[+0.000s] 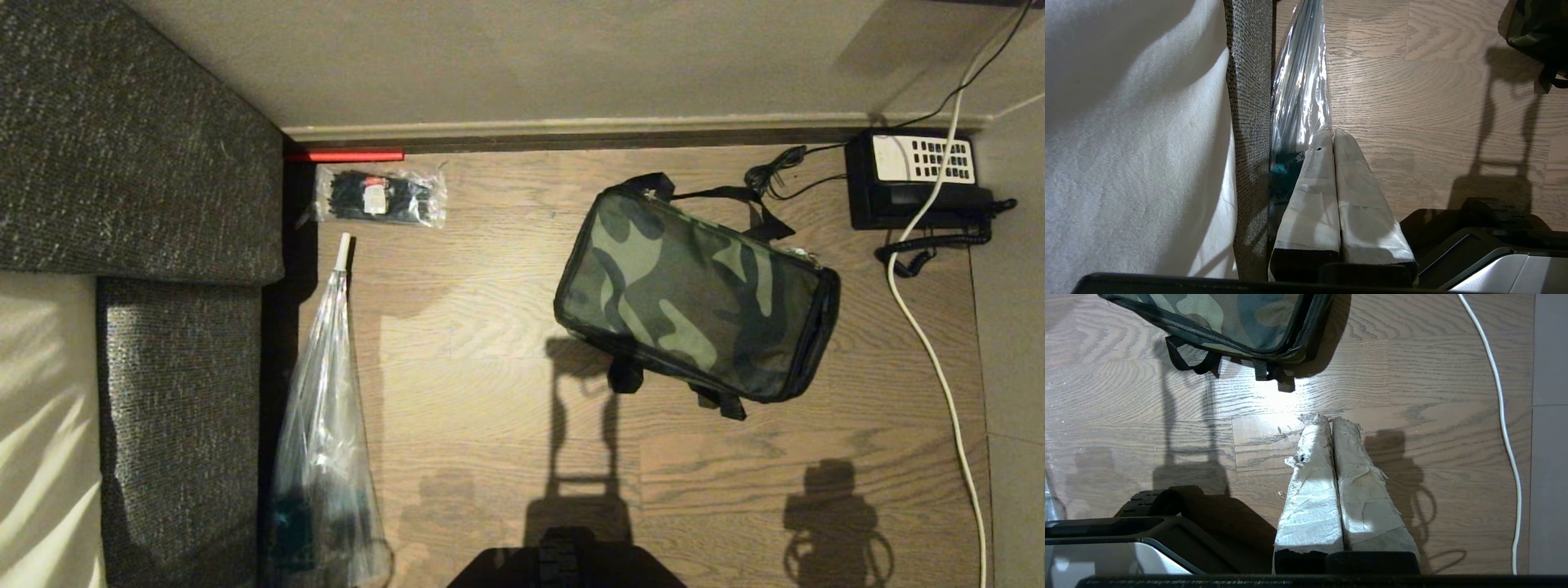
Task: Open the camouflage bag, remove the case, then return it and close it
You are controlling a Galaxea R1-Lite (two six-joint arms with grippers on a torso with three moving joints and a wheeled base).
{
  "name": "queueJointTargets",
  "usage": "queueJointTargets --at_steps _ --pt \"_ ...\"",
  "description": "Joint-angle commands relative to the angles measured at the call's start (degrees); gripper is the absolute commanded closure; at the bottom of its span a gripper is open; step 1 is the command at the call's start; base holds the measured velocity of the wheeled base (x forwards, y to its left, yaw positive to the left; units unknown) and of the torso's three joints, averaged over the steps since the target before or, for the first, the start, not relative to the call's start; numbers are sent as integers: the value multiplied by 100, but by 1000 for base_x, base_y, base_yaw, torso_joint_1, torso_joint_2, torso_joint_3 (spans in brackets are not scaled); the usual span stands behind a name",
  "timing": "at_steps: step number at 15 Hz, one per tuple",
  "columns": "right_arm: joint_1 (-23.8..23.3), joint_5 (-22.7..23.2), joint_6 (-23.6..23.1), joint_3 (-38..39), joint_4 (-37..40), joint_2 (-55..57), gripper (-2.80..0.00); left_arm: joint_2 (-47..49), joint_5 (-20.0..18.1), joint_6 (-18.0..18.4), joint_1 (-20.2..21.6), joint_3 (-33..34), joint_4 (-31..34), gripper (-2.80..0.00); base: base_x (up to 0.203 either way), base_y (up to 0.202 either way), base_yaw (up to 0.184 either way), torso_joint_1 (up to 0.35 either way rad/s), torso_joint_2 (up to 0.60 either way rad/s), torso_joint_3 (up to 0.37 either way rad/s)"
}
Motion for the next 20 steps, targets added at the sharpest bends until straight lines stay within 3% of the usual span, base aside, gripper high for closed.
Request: queueJointTargets --at_steps 1,20 --pt "1 1 1 70 -12 -178 0 -6 5 -5 -4 1 0 0 0 0 0 0 0 0" --pt "1 1 1 70 -12 -178 0 0 5 -14 1 1 0 0 0 0 0 0 0 0"
